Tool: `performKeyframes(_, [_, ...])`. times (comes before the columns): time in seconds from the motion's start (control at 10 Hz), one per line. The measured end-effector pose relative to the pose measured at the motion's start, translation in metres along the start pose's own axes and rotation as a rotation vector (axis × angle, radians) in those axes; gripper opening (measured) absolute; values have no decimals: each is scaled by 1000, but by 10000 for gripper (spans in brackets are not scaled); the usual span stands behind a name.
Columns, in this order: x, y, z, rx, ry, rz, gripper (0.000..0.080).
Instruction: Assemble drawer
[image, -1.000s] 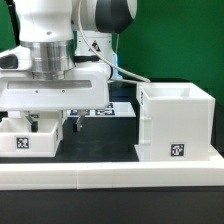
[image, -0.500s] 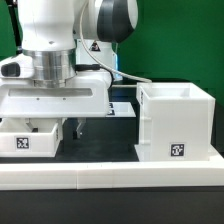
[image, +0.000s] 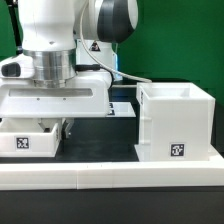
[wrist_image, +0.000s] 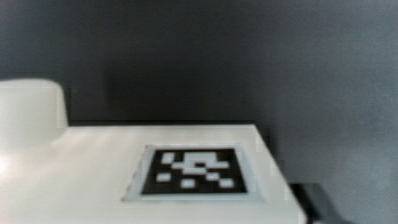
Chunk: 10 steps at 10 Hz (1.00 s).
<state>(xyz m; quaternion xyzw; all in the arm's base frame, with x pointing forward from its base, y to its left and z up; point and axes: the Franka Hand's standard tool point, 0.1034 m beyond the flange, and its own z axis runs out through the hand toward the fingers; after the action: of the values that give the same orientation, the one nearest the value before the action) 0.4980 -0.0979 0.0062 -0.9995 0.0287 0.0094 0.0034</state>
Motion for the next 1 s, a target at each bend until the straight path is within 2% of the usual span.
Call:
performKeyframes(0.1, [0, 0, 0, 0, 0, 0, 81])
performKeyframes(0.2, [0, 0, 0, 0, 0, 0, 41])
performKeyframes(0.9, [0, -1, 0, 0, 0, -2, 42])
performKeyframes(1.0, [3, -7, -4, -5, 4, -31, 42])
